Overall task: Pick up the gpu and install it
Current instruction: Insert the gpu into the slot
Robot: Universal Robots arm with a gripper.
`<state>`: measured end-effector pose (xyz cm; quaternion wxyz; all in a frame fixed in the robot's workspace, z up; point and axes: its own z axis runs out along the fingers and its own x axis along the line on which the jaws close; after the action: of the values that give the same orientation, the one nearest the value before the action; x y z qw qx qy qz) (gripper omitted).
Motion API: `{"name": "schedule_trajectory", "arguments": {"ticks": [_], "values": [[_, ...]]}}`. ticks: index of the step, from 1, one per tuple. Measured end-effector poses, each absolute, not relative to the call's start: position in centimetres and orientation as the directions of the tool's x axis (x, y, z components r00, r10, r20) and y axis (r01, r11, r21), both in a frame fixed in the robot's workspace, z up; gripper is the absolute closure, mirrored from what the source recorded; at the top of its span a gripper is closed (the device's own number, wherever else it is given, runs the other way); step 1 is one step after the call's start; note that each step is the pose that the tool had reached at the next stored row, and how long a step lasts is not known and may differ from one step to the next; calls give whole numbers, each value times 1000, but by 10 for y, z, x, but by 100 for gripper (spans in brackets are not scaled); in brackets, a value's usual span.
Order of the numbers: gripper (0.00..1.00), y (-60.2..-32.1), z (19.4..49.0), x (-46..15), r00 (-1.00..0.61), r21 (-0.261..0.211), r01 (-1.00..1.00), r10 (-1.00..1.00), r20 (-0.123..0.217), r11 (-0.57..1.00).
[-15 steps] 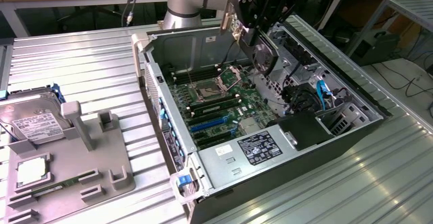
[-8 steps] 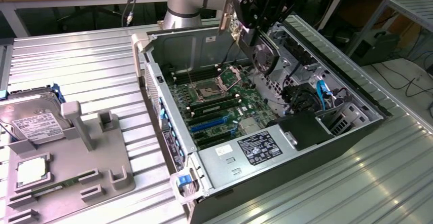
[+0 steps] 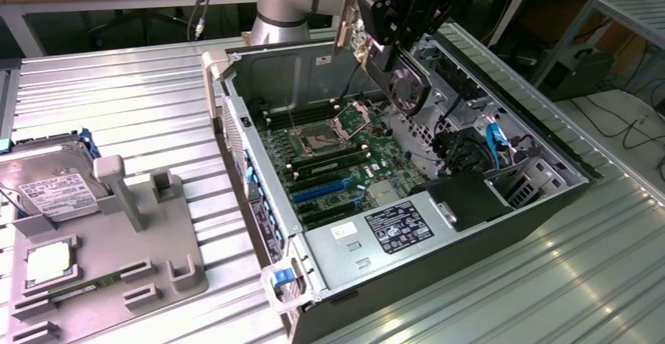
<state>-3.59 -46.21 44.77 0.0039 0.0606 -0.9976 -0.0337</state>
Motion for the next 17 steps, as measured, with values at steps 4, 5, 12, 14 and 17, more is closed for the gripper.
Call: {"name": "schedule_trajectory", "arguments": {"ticks": [4,5,12,14,17], "values": [[73,-462,448,-36,-989,68,-144,-145,4,987],[73,-462,448,-36,-988,68,-151,-152,4,986],[73,-462,448,-36,-970,70,-242,-242,3,968],[73,-462,448,-36,-963,70,-269,-270,3,961],[73,-462,448,-36,-953,70,-301,-302,3,951]]}}
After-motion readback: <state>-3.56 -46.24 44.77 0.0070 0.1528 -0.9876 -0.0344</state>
